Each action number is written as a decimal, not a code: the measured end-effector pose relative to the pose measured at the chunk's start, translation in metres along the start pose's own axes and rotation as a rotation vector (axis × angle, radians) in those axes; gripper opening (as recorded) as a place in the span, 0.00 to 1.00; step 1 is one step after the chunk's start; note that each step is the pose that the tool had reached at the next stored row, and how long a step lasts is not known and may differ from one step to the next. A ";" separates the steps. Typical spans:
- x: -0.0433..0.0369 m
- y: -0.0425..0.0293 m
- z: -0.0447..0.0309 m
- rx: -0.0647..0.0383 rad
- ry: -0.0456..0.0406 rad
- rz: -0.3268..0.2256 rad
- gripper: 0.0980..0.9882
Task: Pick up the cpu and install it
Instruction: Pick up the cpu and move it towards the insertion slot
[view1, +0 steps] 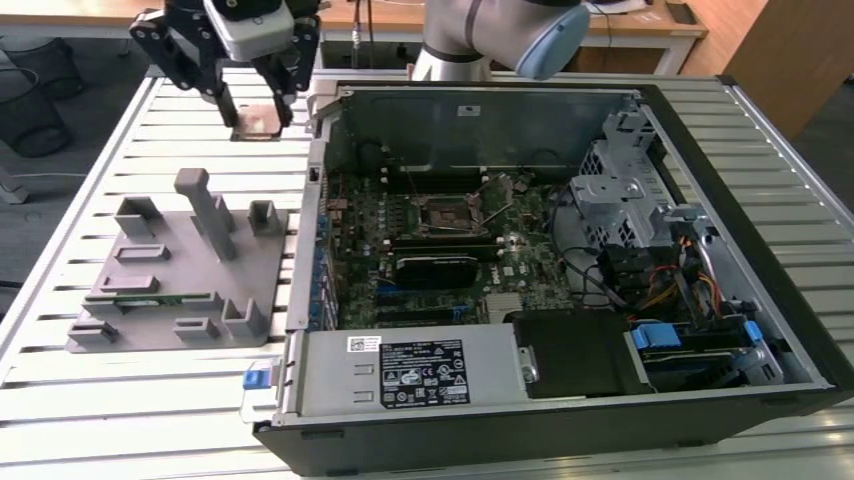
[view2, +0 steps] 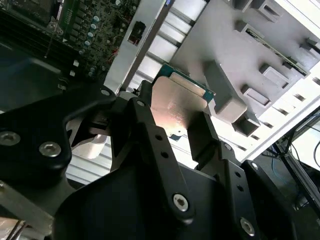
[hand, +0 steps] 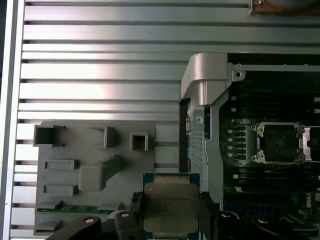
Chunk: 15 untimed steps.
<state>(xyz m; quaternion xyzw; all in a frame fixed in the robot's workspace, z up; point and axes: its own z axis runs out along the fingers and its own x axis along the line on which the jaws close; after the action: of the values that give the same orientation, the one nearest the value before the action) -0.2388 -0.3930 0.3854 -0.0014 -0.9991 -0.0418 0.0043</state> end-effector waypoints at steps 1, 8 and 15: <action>-0.0034 0.0002 0.0000 0.000 0.0005 0.000 0.48; -0.0263 0.0018 -0.0001 -0.002 0.0042 0.000 0.48; -0.0509 0.0037 -0.0001 -0.003 0.0084 0.001 0.48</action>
<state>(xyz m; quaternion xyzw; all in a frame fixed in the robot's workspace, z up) -0.1880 -0.3894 0.3854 -0.0016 -0.9990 -0.0435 0.0085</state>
